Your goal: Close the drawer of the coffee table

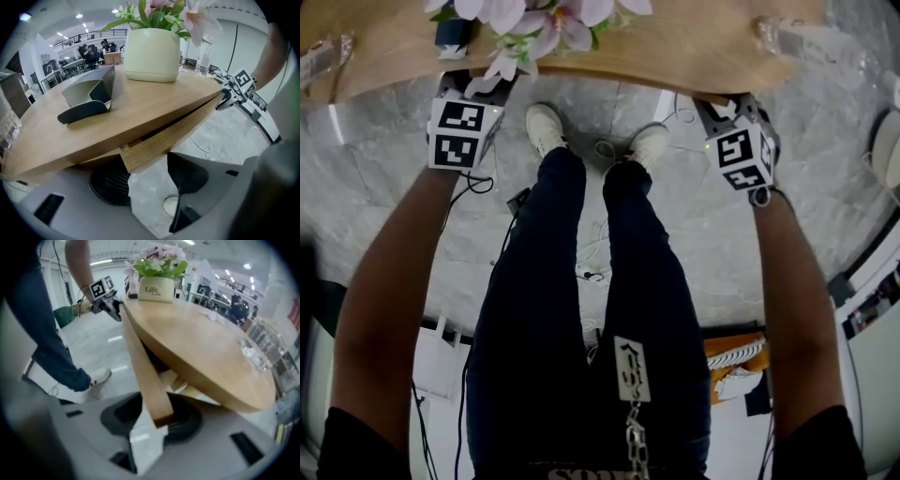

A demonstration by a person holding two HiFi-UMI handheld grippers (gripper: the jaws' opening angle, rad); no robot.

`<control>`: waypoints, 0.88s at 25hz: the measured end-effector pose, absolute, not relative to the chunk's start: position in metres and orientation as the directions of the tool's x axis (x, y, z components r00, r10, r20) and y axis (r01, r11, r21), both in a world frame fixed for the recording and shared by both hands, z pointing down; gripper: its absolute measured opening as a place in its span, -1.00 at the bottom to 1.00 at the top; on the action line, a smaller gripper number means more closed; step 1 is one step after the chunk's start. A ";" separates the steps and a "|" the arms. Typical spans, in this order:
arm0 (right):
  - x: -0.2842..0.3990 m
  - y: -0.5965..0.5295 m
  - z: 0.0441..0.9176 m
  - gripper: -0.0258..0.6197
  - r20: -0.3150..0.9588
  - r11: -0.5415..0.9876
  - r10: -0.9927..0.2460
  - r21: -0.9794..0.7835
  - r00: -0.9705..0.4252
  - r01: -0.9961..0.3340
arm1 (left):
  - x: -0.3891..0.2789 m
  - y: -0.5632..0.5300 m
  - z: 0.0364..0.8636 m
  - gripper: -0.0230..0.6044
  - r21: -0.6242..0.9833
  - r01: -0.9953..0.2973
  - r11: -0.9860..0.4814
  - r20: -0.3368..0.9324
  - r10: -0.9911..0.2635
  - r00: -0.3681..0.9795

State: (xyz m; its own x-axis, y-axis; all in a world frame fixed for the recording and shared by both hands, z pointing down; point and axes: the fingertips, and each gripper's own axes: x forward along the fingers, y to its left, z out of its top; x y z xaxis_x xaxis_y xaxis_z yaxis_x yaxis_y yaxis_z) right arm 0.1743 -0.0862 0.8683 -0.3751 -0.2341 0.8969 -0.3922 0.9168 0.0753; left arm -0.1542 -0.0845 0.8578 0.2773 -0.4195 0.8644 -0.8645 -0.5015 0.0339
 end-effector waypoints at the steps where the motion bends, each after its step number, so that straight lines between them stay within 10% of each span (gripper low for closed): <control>1: 0.174 -0.086 0.869 -0.45 0.900 0.916 -0.229 0.070 -0.371 -0.396 | -0.155 -0.084 0.858 -0.11 0.033 -0.863 -0.505 0.867 -0.415 0.276; 22: 0.175 -0.021 0.868 -0.50 0.934 0.947 -0.130 0.018 -0.333 -0.322 | -0.154 -0.019 0.854 -0.13 0.020 -0.860 -0.510 0.899 -0.367 0.238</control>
State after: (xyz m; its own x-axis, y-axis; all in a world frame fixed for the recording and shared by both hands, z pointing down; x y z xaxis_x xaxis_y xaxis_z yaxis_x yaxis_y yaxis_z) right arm 0.1750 -0.0210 0.8680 -0.3327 -0.1304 0.9340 -0.3217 0.9467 0.0176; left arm -0.1540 -0.0192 0.8539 0.2381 -0.3670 0.8992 -0.8602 -0.5096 0.0198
